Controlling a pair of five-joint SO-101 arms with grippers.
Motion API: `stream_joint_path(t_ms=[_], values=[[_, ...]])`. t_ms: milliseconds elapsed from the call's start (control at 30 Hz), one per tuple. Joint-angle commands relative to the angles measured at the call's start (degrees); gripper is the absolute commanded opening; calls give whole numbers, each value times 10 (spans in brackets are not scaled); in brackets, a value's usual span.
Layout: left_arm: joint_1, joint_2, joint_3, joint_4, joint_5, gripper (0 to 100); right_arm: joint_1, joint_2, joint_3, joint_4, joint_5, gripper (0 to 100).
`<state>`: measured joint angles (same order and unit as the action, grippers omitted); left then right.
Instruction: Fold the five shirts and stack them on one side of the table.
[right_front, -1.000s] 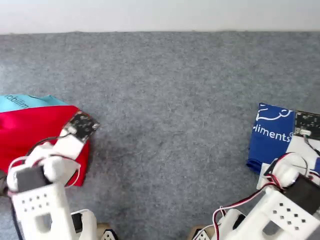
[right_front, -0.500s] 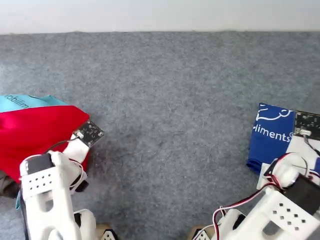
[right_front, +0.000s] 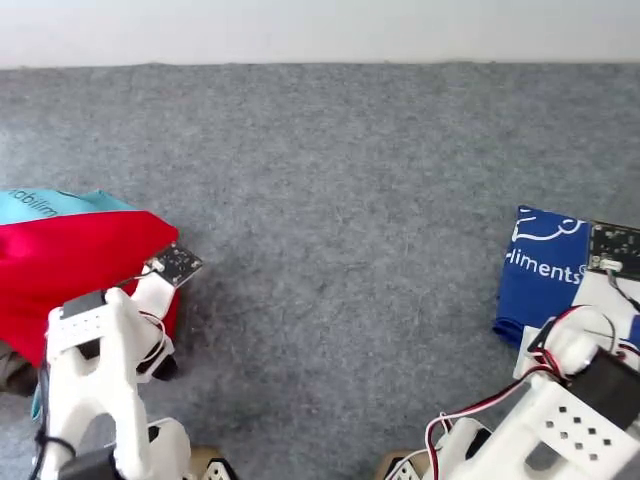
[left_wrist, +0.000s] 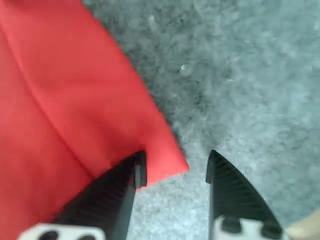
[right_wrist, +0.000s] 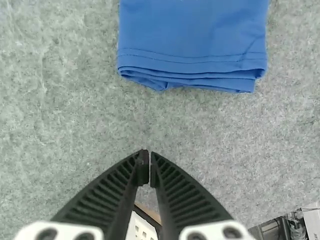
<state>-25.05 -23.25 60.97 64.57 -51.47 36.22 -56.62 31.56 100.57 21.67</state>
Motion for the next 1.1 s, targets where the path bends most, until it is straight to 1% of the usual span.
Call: stream_joint_path(t_ms=[0, 167, 300, 333, 433, 533, 667, 867, 1000, 1067], values=[[-17, 24, -7, -29, -6, 206, -7, -2, -2, 23, -4, 9], [-38, 80, -29, -62, 3, 197, -7, -2, -2, 22, -4, 9], [-38, 148, -69, -69, 18, 120, -7, -2, -2, 22, -4, 9], [-38, 163, -84, -63, 18, 96, -7, -2, -2, 22, -4, 9], [-34, 195, -138, -13, 18, 23, -7, -2, -2, 22, -4, 9], [-25, 199, -190, 49, 18, 14, -7, -3, -2, 22, -5, 9], [-12, 161, -237, 95, 18, 14, -7, -4, -3, 22, -5, 9], [20, 41, -259, 144, 21, 13, -8, -7, -3, 22, -5, 9], [53, -67, -265, 146, 92, 13, -8, -7, -5, 22, -5, 9], [76, -122, -288, 146, 125, 13, -7, -7, -5, 22, -5, 9]])
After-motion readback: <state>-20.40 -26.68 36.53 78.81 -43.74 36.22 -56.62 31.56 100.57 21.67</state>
